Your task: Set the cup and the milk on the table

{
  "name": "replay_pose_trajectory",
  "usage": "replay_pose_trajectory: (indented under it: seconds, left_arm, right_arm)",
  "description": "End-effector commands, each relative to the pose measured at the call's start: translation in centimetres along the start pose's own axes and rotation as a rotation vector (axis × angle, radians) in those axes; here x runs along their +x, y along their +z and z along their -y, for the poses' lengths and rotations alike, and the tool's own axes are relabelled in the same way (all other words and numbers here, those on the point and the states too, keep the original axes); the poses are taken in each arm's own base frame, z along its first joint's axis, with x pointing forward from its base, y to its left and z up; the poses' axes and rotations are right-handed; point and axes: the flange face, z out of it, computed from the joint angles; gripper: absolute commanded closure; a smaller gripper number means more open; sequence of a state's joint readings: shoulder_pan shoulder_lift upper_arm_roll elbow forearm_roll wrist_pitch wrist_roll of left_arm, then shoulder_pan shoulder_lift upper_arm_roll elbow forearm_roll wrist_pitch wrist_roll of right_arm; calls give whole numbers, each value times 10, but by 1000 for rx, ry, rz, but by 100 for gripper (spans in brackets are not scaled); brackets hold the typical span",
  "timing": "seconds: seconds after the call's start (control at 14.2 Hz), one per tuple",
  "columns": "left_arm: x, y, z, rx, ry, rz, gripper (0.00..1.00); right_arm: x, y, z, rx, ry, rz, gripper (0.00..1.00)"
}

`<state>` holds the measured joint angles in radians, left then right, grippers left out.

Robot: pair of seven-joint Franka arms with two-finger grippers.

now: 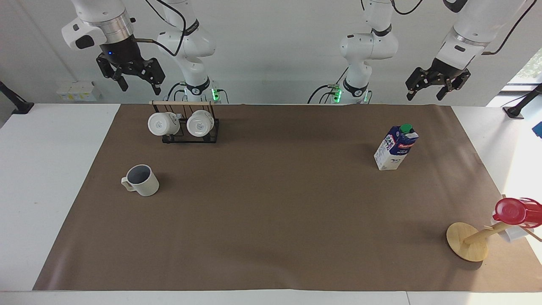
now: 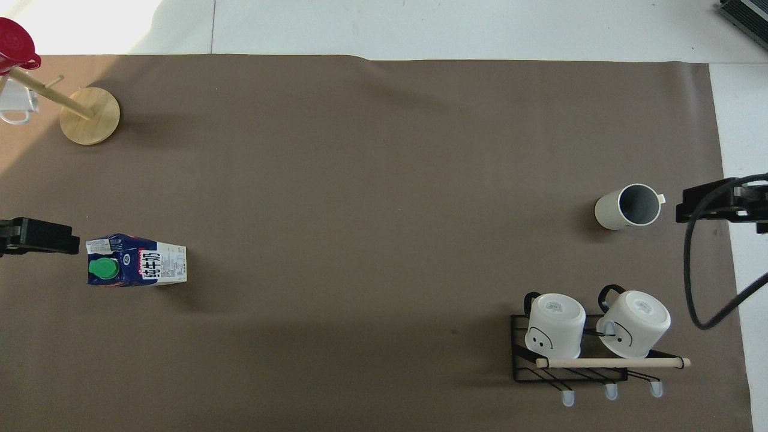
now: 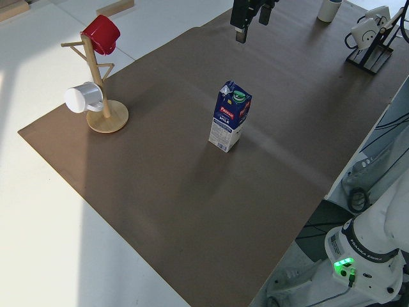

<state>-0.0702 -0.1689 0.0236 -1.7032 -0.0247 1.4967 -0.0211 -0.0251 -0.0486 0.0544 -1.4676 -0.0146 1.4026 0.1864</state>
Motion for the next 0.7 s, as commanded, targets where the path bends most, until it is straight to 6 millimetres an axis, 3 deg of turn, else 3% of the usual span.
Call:
replay_pose_trajectory:
  seconds: [0.0,0.63]
  left_arm:
    - [-2,-6,3,10,-11,3,0]
    - [-2,-5,3,10,-11,5,0]
  right_arm:
    - [-4,-1,-5,6,-12,-3,0]
    - [0,1,-14,7,-5,-4,0]
